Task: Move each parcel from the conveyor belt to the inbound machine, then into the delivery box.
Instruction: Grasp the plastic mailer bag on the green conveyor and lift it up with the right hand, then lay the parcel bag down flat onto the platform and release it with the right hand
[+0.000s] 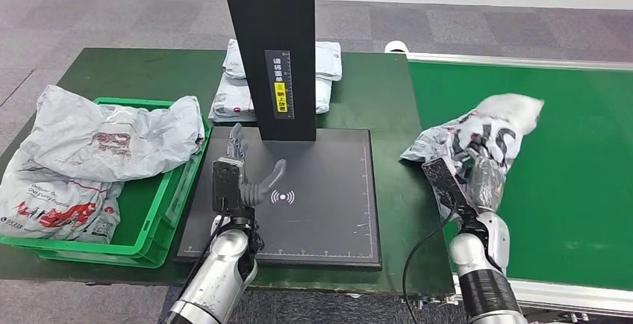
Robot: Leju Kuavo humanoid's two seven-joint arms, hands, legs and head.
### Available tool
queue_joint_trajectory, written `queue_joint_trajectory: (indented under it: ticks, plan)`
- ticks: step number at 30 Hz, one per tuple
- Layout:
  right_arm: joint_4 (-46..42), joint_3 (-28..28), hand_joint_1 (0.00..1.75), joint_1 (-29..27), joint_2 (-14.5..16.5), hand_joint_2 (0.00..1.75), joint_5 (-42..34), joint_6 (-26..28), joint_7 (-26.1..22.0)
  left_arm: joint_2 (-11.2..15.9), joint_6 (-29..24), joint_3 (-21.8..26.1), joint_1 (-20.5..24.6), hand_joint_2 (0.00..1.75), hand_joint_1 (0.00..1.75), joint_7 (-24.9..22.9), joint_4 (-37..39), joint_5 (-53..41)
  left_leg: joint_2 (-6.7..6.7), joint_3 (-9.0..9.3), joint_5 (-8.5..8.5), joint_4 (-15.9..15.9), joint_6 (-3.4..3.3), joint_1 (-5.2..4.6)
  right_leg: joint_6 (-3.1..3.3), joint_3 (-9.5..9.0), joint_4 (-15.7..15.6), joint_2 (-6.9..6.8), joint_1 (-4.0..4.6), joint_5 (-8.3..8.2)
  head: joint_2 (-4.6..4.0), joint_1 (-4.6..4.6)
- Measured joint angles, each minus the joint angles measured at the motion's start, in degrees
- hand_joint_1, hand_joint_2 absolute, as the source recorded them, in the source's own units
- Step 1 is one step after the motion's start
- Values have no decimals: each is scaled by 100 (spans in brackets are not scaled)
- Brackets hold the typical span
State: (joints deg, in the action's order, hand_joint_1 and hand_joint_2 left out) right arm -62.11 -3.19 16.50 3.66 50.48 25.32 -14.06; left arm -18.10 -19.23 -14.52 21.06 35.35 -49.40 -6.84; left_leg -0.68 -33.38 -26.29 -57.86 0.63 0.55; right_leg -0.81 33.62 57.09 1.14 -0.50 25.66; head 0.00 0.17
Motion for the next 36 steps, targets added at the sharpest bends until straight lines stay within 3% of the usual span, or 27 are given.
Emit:
queue_joint_trajectory:
  ticks: [4,8,24,28,36]
  plan:
    - [-835,631,175,-174,150,175,-76,22,-64,-32,0,3,19,175,0,58,51,0,-2,-1,-1,0,2,0,5,5,2,-3,0,4,0,-1]
    - [-1202,916,175,-250,187,175,-147,82,-61,-37,0,4,24,175,0,76,85,0,-17,-4,2,0,2,0,7,2,3,-17,0,6,0,0]
    - [-1429,1504,175,-6,279,175,-541,-188,-78,-80,-11,5,200,175,0,135,229,119,-18,-8,4,0,5,-2,7,7,10,-17,-3,5,0,0]
    - [-1240,1756,175,127,275,175,-982,-660,-385,-84,-10,4,250,175,0,183,279,242,-17,-8,4,0,5,-2,7,6,10,-17,-3,5,0,0]
    - [-428,2833,175,328,281,175,-1917,-1699,-709,-101,-9,-19,337,175,0,326,498,571,-22,-9,4,0,5,0,11,10,13,-19,0,8,0,0]
